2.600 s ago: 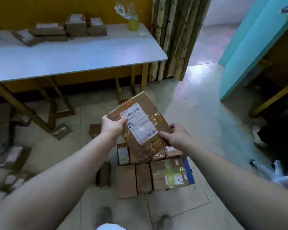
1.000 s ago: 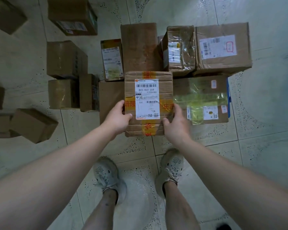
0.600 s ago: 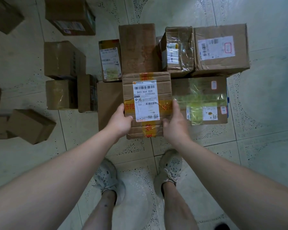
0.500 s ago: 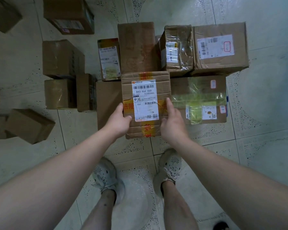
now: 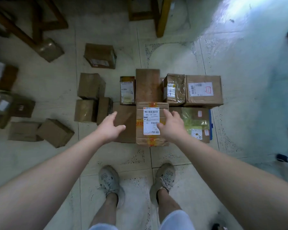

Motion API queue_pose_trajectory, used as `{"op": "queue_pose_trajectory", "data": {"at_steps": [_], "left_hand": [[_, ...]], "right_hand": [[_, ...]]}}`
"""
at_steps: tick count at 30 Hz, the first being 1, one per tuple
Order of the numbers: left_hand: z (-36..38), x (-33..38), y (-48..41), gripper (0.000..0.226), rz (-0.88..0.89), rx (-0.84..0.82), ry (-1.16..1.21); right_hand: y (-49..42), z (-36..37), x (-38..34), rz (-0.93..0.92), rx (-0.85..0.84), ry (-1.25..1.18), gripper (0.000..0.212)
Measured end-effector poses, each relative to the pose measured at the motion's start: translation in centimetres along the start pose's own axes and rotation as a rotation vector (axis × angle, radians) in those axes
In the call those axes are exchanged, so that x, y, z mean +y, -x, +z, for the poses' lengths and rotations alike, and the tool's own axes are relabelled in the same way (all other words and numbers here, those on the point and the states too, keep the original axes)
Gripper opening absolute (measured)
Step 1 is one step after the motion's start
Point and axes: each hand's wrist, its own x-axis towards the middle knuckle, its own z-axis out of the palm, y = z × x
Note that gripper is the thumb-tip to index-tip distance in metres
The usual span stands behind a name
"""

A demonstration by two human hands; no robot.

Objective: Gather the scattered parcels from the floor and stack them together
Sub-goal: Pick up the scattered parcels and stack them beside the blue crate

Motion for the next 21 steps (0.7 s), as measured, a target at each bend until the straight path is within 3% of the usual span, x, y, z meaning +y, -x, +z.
{"op": "queue_pose_trajectory", "data": {"at_steps": [9,21], "left_hand": [[-17.2,-3.2,17.4,0.069,0.007,0.171,0.004],[-40.1,-16.3,30.4,0.069,0.075,0.493,0.032]], "right_hand": [[13.7,-9.1,-15.9,-0.234,0.004,0.198,0.064],[28.3,-7.6,-39.0,-0.591,0.041,0.249,0.065]]}}
